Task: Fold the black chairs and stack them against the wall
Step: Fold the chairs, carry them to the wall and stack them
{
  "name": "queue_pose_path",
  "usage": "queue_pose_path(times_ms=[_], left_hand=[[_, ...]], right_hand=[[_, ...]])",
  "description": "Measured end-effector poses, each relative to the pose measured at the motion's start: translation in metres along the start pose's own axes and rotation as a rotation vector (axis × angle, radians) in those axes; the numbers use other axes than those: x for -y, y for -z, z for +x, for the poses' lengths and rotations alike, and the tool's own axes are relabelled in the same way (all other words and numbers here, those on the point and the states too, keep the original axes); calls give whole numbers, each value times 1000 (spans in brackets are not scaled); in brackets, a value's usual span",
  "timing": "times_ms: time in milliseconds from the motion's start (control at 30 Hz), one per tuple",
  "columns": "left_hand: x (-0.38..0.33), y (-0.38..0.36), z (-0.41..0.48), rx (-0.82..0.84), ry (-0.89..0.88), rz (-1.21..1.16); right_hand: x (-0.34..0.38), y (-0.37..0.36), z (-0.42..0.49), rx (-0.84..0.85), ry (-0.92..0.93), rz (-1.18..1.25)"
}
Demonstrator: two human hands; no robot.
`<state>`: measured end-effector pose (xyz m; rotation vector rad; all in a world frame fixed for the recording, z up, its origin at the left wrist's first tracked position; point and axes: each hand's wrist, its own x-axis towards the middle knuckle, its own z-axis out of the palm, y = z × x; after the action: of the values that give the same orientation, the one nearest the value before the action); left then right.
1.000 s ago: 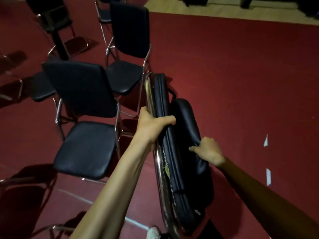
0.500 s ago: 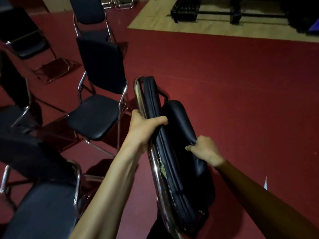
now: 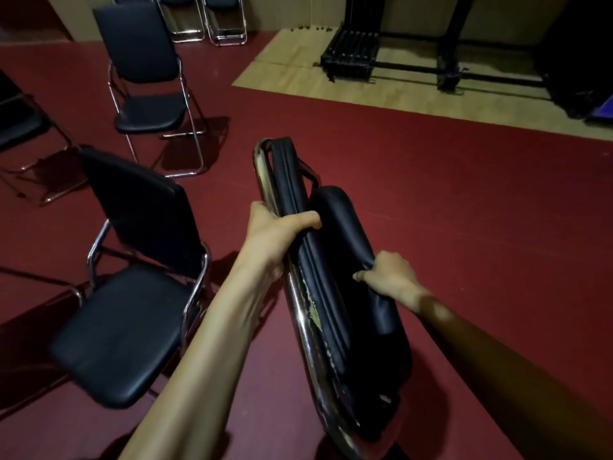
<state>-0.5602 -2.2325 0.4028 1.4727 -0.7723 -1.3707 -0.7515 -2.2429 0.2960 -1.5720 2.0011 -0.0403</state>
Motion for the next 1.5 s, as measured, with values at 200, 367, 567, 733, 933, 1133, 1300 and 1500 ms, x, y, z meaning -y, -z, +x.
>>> queue_pose_path(times_ms=[200, 367, 567, 733, 933, 1133, 1300, 1500], left_hand=[[-47, -46, 144, -100, -46, -32], [-88, -58, 266, -162, -37, -85], [-135, -54, 440, -175, -38, -142], [-187, -40, 570, -188, 5, -152], [-254, -38, 711, -226, 14, -130], [-319, -49, 864, -332, -8, -122], [-377, -50, 983, -370, -20, -131], [-434, -25, 1140, -383, 2, -153]], right_hand=[[43, 59, 165, 55, 81, -21], [98, 100, 288, 87, 139, -71], [181, 125, 449, 110, 150, -120], [258, 142, 564, 145, 156, -109], [342, 173, 702, 191, 170, -62], [428, 210, 862, 253, 273, -94], [505, 247, 981, 255, 312, -139], [607, 278, 1121, 218, 317, -193]])
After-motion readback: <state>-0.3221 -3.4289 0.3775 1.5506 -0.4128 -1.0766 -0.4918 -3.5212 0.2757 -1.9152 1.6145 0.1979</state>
